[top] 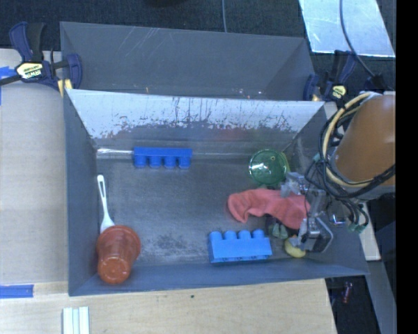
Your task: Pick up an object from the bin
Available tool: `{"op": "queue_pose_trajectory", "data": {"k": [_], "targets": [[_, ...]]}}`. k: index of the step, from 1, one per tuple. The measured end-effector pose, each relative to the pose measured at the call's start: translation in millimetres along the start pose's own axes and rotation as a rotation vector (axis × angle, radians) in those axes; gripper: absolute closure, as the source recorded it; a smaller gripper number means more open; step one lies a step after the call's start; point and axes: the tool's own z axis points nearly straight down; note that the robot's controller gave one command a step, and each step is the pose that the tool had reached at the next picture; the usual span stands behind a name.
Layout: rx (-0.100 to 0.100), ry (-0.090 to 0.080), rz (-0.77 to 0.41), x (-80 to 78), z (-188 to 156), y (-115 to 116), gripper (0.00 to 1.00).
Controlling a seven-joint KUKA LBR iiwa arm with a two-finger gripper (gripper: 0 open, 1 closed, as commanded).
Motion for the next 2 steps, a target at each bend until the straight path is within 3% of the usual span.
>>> {"op": "queue_pose_trajectory", "data": {"k": [1, 2], "targets": [[0.001, -0.008, -0.003, -2.0, -4, 0, 0.0], [0.001, -0.012, 0.104, -19.1, 20, -8, 0.0]]}}
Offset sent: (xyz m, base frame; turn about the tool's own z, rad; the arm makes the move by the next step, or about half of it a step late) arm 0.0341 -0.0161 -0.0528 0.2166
